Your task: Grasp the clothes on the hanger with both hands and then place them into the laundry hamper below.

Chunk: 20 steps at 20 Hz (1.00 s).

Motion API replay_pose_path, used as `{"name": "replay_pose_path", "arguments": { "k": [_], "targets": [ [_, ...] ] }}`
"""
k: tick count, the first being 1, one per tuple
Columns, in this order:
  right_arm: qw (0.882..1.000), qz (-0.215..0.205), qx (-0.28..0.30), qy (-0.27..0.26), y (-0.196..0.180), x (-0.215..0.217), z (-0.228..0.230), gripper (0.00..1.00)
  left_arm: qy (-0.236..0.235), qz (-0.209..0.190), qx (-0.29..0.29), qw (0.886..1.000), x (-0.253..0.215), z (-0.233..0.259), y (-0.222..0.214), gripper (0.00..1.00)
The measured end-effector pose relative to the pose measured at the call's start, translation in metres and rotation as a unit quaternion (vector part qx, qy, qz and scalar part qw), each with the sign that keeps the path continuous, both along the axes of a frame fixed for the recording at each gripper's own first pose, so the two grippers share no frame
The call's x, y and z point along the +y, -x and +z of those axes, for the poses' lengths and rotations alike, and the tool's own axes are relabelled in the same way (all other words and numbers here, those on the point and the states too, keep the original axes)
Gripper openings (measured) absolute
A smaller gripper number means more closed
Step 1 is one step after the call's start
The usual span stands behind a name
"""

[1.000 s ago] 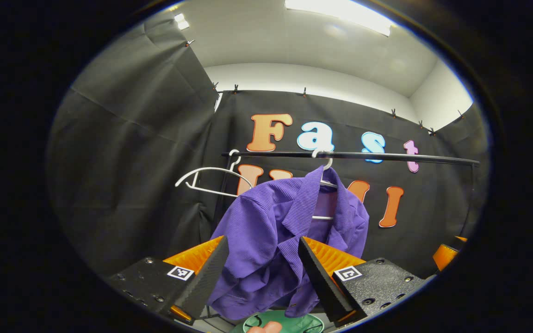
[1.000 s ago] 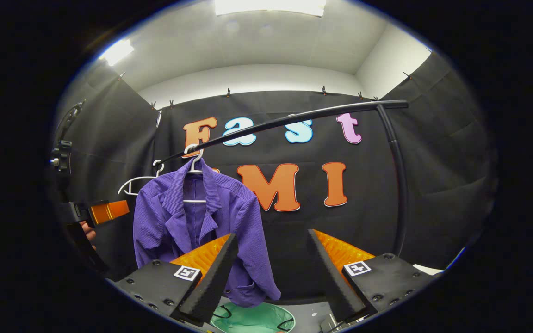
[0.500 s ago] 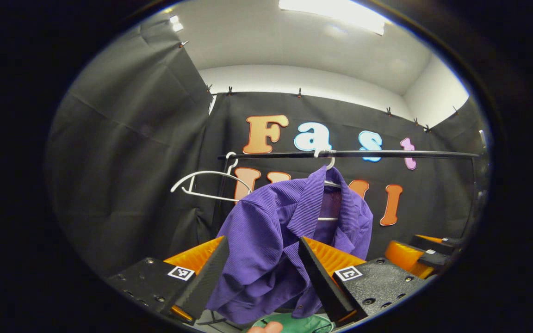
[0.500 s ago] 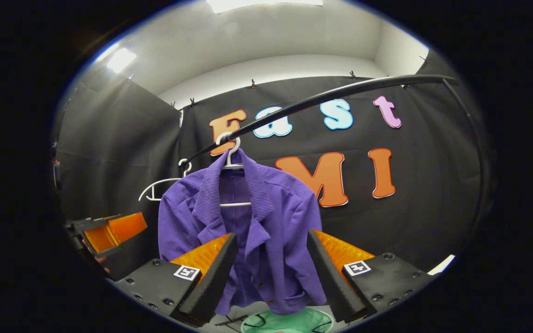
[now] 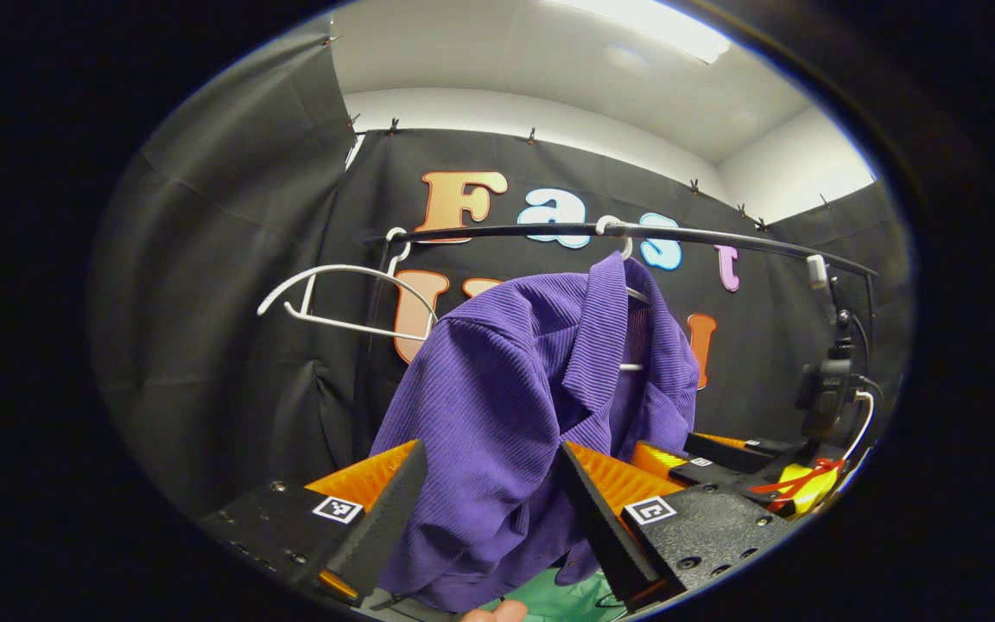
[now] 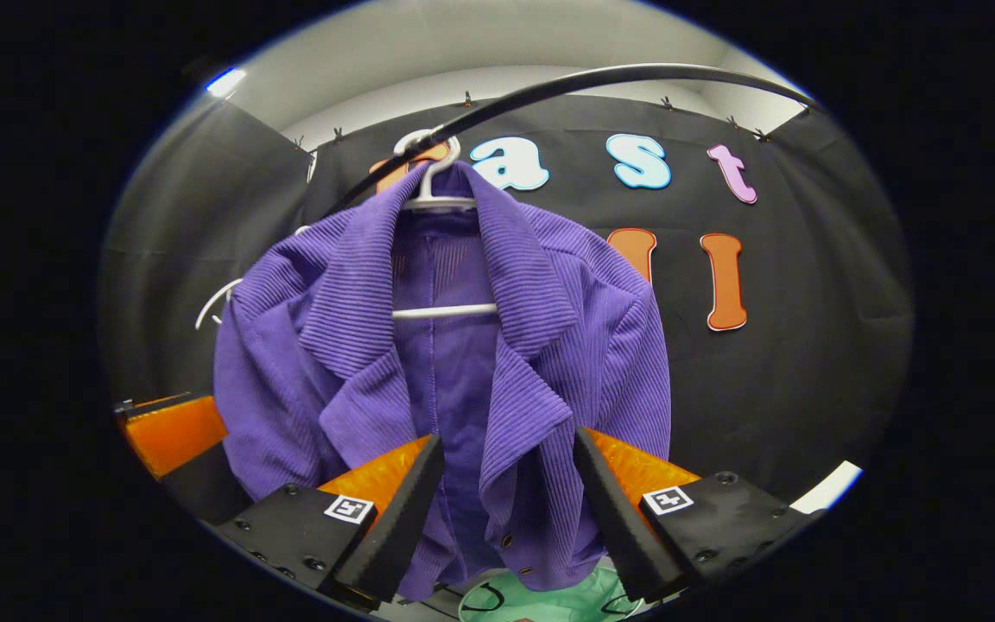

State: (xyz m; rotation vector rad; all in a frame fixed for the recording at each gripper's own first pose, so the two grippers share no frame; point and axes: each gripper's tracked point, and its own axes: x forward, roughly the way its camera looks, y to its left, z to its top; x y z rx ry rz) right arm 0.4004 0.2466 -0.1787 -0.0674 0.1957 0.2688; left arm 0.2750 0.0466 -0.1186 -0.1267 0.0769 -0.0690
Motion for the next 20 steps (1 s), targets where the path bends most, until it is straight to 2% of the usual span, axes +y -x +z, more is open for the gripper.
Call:
{"name": "replay_pose_path", "arguments": {
  "k": [3, 4, 5, 7, 10, 12, 14, 17, 18, 19, 20],
  "targets": [
    [0.998, -0.053, -0.012, 0.02, -0.028, -0.018, -0.012, 0.98, -0.012, -0.007, -0.007, 1.0, -0.01, -0.001, 0.001, 0.95],
    [0.997, -0.069, -0.017, 0.026, -0.035, -0.029, -0.013, 0.94, -0.014, -0.017, -0.004, 1.0, -0.02, -0.003, 0.001, 0.92],
    [0.997, -0.075, -0.017, 0.031, -0.042, -0.038, -0.016, 0.98, -0.013, -0.028, -0.004, 1.0, -0.032, -0.004, 0.003, 0.95],
    [0.998, -0.06, -0.006, 0.027, -0.051, -0.05, -0.018, 1.0, -0.01, -0.033, -0.012, 0.999, -0.052, -0.002, 0.003, 0.95],
    [1.0, -0.018, 0.005, 0.006, -0.052, -0.057, -0.009, 0.48, -0.007, -0.012, 0.007, 1.0, -0.071, -0.019, -0.001, 0.92],
    [1.0, 0.023, 0.009, 0.003, -0.048, -0.055, -0.004, 0.13, -0.009, -0.007, 0.028, 1.0, -0.087, -0.035, -0.007, 0.95],
    [0.998, 0.061, 0.015, -0.003, -0.037, -0.051, 0.001, 0.13, -0.013, -0.006, 0.046, 0.999, -0.104, -0.051, -0.012, 0.95],
    [0.996, 0.082, -0.016, -0.01, -0.021, -0.063, 0.031, 0.09, -0.018, 0.019, 0.057, 0.998, -0.118, -0.072, -0.022, 0.95],
    [0.996, 0.086, -0.031, -0.012, -0.016, -0.07, 0.041, 0.13, -0.029, 0.03, 0.056, 0.998, -0.12, -0.079, -0.027, 0.92],
    [0.995, 0.088, -0.043, -0.013, -0.013, -0.078, 0.052, 0.09, -0.045, 0.043, 0.056, 0.996, -0.121, -0.086, -0.032, 0.95],
    [0.994, 0.091, -0.052, -0.017, -0.01, -0.085, 0.061, 0.13, -0.064, 0.062, 0.057, 0.994, -0.118, -0.094, -0.037, 0.92]
  ]
}}
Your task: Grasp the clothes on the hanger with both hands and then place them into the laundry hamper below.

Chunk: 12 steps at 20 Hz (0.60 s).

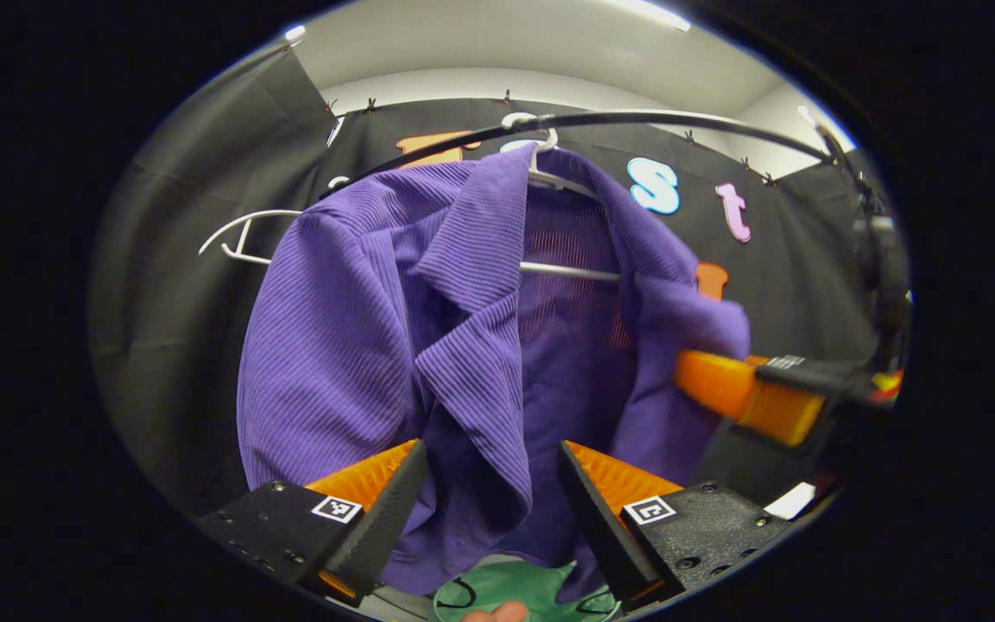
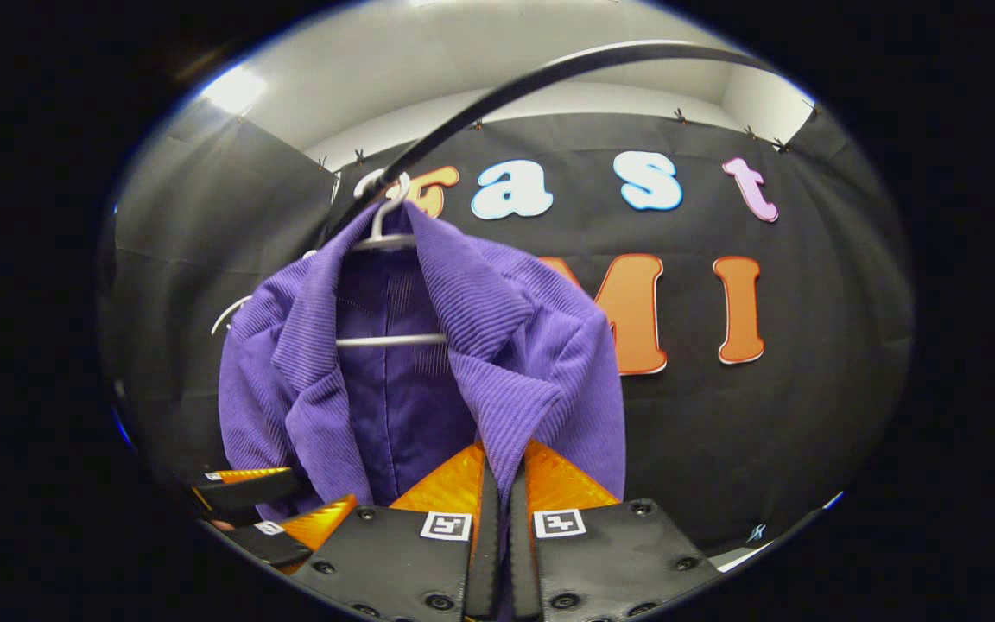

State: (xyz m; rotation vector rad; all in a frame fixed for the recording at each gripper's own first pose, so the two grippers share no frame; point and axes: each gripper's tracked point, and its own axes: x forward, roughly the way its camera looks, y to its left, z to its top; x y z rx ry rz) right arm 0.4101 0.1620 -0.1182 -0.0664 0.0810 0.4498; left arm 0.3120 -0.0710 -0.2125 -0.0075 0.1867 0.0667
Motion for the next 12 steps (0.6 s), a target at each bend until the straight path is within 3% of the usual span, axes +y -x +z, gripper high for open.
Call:
{"name": "replay_pose_path", "arguments": {
  "k": [1, 2, 4, 5, 6, 8, 9, 12],
  "targets": [
    [1.0, 0.005, -0.004, -0.005, 0.003, -0.006, 0.006, 0.13, -0.019, 0.022, -0.003, 1.0, 0.006, -0.005, -0.003, 0.99],
    [1.0, 0.012, -0.008, -0.01, 0.007, -0.009, 0.012, 0.13, -0.033, 0.045, -0.009, 0.998, 0.013, -0.008, -0.008, 0.92],
    [0.999, 0.021, -0.021, -0.017, 0.012, -0.018, 0.022, 0.13, -0.054, 0.085, -0.017, 0.995, 0.023, -0.013, -0.017, 0.95],
    [0.999, 0.024, -0.027, -0.016, 0.014, -0.02, 0.025, 0.08, -0.061, 0.095, -0.019, 0.993, 0.024, -0.013, -0.022, 0.95],
    [0.999, 0.028, -0.032, -0.015, 0.016, -0.021, 0.028, 0.13, -0.065, 0.1, -0.024, 0.993, 0.024, -0.01, -0.027, 0.92],
    [0.999, 0.036, -0.038, -0.014, 0.018, -0.02, 0.031, 0.13, -0.072, 0.104, -0.038, 0.991, 0.025, 0.001, -0.036, 0.99],
    [0.998, 0.038, -0.039, -0.014, 0.019, -0.021, 0.031, 0.13, -0.074, 0.103, -0.047, 0.991, 0.025, 0.008, -0.034, 0.93],
    [0.998, 0.041, -0.047, -0.019, 0.017, -0.018, 0.032, 0.13, -0.068, 0.072, -0.055, 0.994, 0.02, 0.018, -0.029, 0.4]
  ]
}}
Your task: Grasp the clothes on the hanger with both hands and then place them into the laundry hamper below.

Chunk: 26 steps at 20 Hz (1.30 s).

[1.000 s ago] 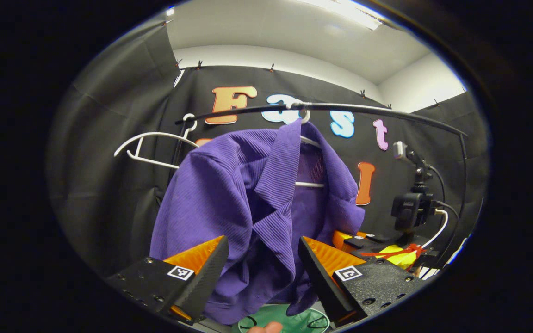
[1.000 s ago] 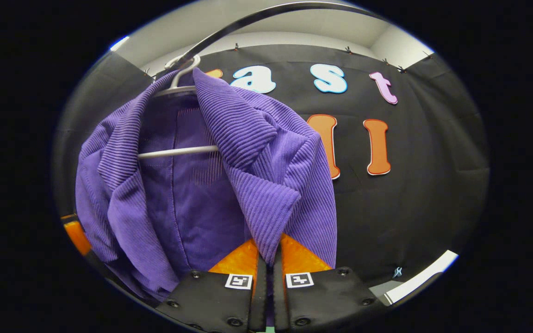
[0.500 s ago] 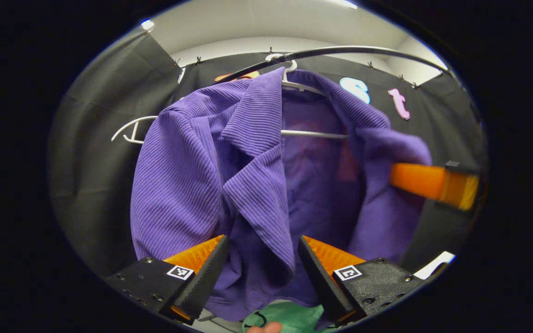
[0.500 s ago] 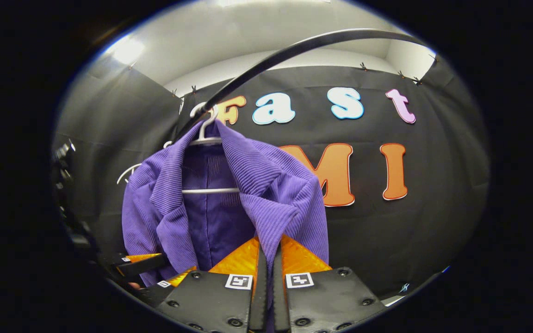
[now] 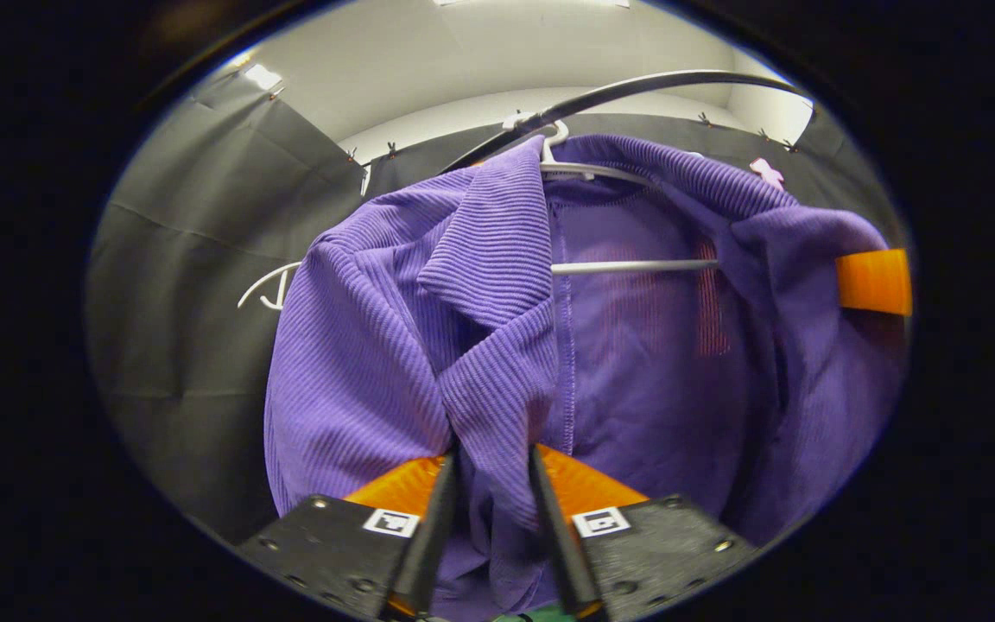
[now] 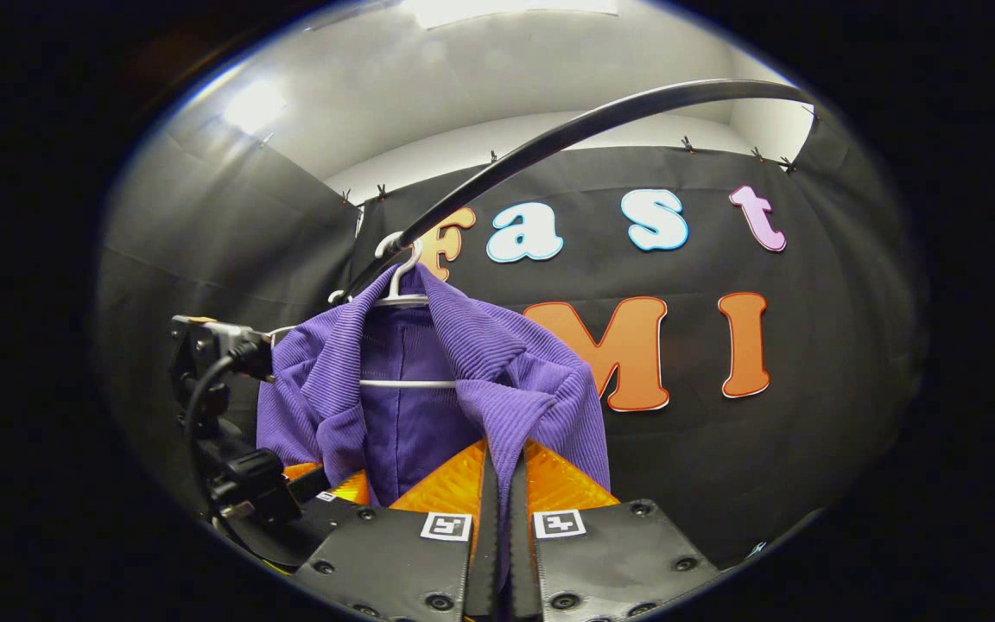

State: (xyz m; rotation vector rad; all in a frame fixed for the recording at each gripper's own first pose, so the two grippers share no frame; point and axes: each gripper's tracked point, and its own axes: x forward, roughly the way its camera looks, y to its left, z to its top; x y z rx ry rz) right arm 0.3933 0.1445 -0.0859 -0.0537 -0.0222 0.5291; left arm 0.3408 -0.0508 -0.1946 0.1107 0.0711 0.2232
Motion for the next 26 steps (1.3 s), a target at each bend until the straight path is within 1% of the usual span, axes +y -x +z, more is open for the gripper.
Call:
{"name": "replay_pose_path", "arguments": {
  "k": [1, 2, 3, 4, 5, 6, 7, 8, 9, 10, 11, 12, 13, 14, 15, 16, 17, 18, 19, 21, 22, 23, 24, 25, 26],
  "targets": [
    [1.0, -0.003, -0.003, 0.001, -0.001, -0.001, 0.0, 0.13, 0.0, -0.005, 0.008, 1.0, 0.001, 0.002, 0.005, 0.22],
    [1.0, -0.006, -0.008, 0.002, -0.003, -0.002, 0.002, 0.13, 0.006, -0.023, 0.014, 1.0, -0.003, 0.005, 0.008, 0.05],
    [1.0, -0.011, -0.012, 0.001, -0.004, -0.003, 0.004, 0.13, 0.009, -0.034, 0.013, 0.999, -0.007, 0.013, 0.014, 0.04],
    [1.0, -0.022, -0.021, 0.0, -0.006, -0.007, 0.007, 0.13, 0.001, -0.029, 0.004, 1.0, -0.003, 0.025, 0.02, 0.04],
    [0.999, -0.037, -0.032, -0.002, -0.008, -0.012, 0.011, 0.13, -0.015, -0.021, -0.009, 1.0, 0.003, 0.038, 0.03, 0.06],
    [0.997, -0.053, -0.048, -0.002, -0.01, -0.017, 0.018, 0.13, -0.036, -0.014, -0.022, 0.999, 0.01, 0.055, 0.037, 0.04],
    [0.996, -0.066, -0.063, -0.001, -0.013, -0.021, 0.023, 0.13, -0.057, -0.006, -0.032, 0.998, 0.014, 0.072, 0.042, 0.06],
    [0.993, -0.083, -0.084, 0.001, -0.015, -0.025, 0.031, 0.18, -0.075, -0.001, -0.035, 0.997, 0.017, 0.084, 0.046, 0.01],
    [0.99, -0.096, -0.102, 0.002, -0.017, -0.027, 0.039, 0.18, -0.086, 0.0, -0.041, 0.995, 0.023, 0.094, 0.046, 0.04],
    [0.988, -0.106, -0.116, 0.001, -0.018, -0.03, 0.047, 0.13, -0.091, 0.002, -0.051, 0.995, 0.028, 0.106, 0.047, 0.04],
    [0.986, -0.112, -0.127, 0.002, -0.021, -0.03, 0.051, 0.13, -0.095, 0.006, -0.063, 0.993, 0.031, 0.118, 0.049, 0.04],
    [0.984, -0.118, -0.132, 0.004, -0.025, -0.03, 0.054, 0.08, -0.098, 0.013, -0.076, 0.992, 0.039, 0.133, 0.05, 0.04],
    [0.983, -0.124, -0.137, 0.006, -0.028, -0.031, 0.057, 0.13, -0.097, 0.018, -0.086, 0.991, 0.044, 0.145, 0.05, 0.04],
    [0.981, -0.132, -0.142, 0.004, -0.031, -0.033, 0.061, 0.13, -0.095, 0.02, -0.085, 0.992, 0.049, 0.152, 0.049, 0.06],
    [0.979, -0.138, -0.147, -0.002, -0.033, -0.036, 0.066, 0.13, -0.088, 0.026, -0.083, 0.992, 0.057, 0.157, 0.048, 0.06],
    [0.978, -0.142, -0.152, -0.009, -0.035, -0.037, 0.072, 0.08, -0.074, 0.031, -0.083, 0.993, 0.065, 0.161, 0.047, 0.04],
    [0.976, -0.147, -0.159, -0.013, -0.036, -0.039, 0.077, 0.08, -0.061, 0.034, -0.088, 0.994, 0.069, 0.167, 0.047, 0.04],
    [0.974, -0.154, -0.168, -0.011, -0.04, -0.043, 0.081, 0.13, -0.058, 0.041, -0.094, 0.993, 0.078, 0.174, 0.047, 0.04],
    [0.971, -0.162, -0.178, -0.008, -0.042, -0.046, 0.086, 0.13, -0.063, 0.051, -0.1, 0.992, 0.086, 0.183, 0.048, 0.02],
    [0.965, -0.174, -0.194, -0.007, -0.046, -0.051, 0.097, 0.13, -0.066, 0.068, -0.108, 0.99, 0.106, 0.196, 0.046, 0.04],
    [0.963, -0.179, -0.199, -0.009, -0.048, -0.054, 0.101, 0.08, -0.058, 0.073, -0.115, 0.989, 0.115, 0.202, 0.044, 0.02],
    [0.962, -0.183, -0.203, -0.012, -0.051, -0.056, 0.104, 0.13, -0.051, 0.078, -0.119, 0.988, 0.126, 0.209, 0.04, 0.04],
    [0.961, -0.185, -0.206, -0.014, -0.053, -0.056, 0.108, 0.08, -0.045, 0.084, -0.122, 0.988, 0.136, 0.214, 0.036, 0.04],
    [0.96, -0.187, -0.209, -0.016, -0.056, -0.055, 0.11, 0.13, -0.04, 0.089, -0.123, 0.988, 0.147, 0.214, 0.033, 0.04],
    [0.959, -0.189, -0.21, -0.017, -0.058, -0.056, 0.112, 0.13, -0.036, 0.095, -0.125, 0.987, 0.157, 0.216, 0.028, 0.03]
  ]
}}
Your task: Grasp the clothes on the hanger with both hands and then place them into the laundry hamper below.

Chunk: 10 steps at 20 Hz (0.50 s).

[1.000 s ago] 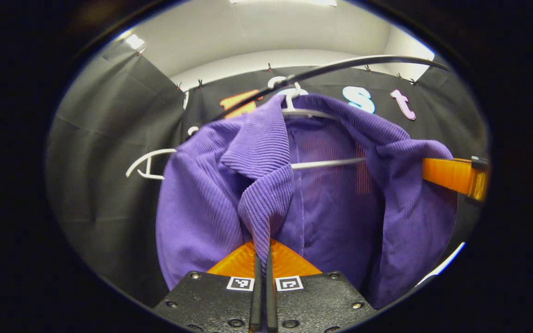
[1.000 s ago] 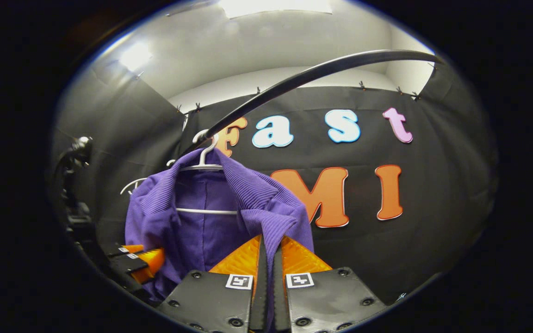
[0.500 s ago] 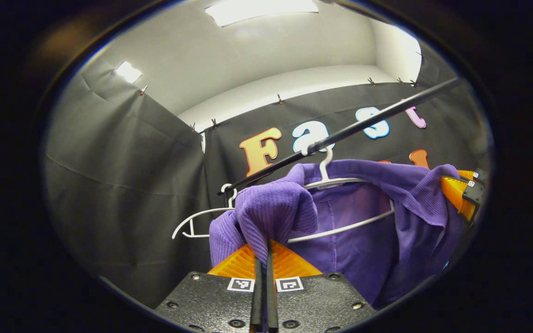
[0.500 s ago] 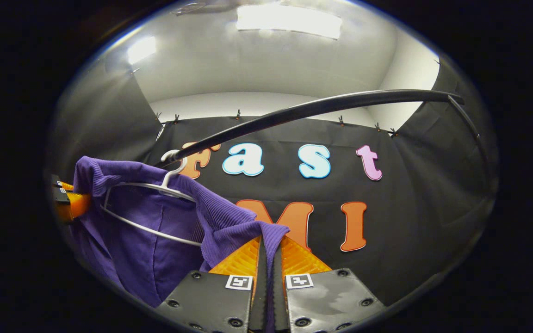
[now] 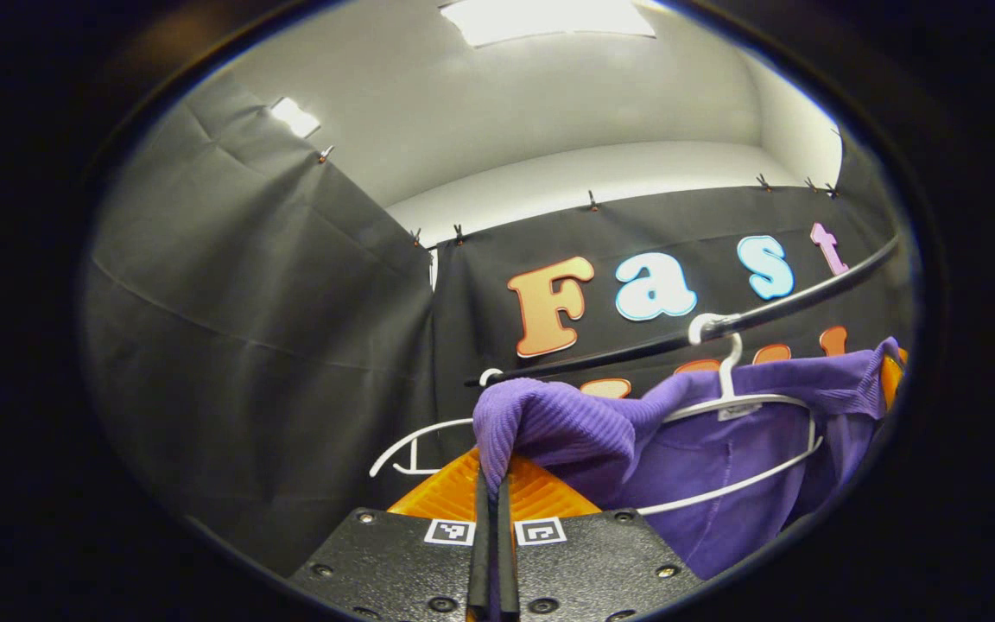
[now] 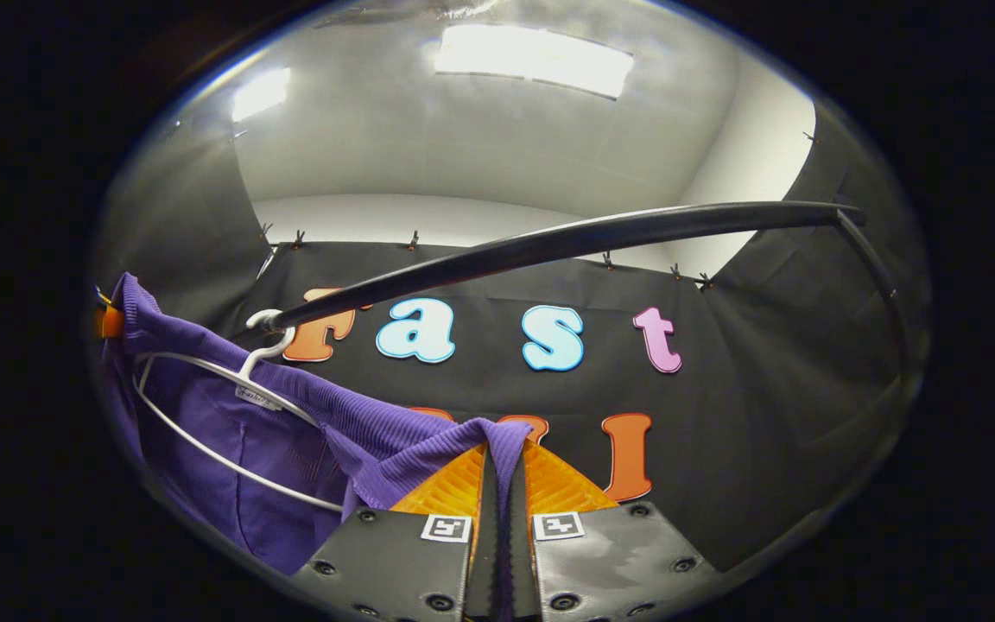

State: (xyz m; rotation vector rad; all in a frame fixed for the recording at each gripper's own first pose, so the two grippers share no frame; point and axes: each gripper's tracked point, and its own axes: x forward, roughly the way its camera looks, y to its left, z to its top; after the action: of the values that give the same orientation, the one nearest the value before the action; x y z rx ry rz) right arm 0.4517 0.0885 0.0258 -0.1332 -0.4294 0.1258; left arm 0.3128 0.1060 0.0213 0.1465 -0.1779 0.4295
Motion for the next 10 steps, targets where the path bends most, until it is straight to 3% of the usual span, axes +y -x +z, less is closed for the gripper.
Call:
{"name": "replay_pose_path", "arguments": {
  "k": [4, 10],
  "targets": [
    [0.999, 0.026, 0.027, -0.036, -0.006, 0.011, -0.002, 0.13, -0.004, 0.043, -0.005, 0.999, 0.05, 0.001, -0.019, 0.02],
    [0.999, 0.023, 0.031, -0.037, -0.007, 0.005, -0.003, 0.13, -0.02, 0.032, 0.028, 0.999, 0.066, -0.024, -0.056, 0.04]
  ]
}}
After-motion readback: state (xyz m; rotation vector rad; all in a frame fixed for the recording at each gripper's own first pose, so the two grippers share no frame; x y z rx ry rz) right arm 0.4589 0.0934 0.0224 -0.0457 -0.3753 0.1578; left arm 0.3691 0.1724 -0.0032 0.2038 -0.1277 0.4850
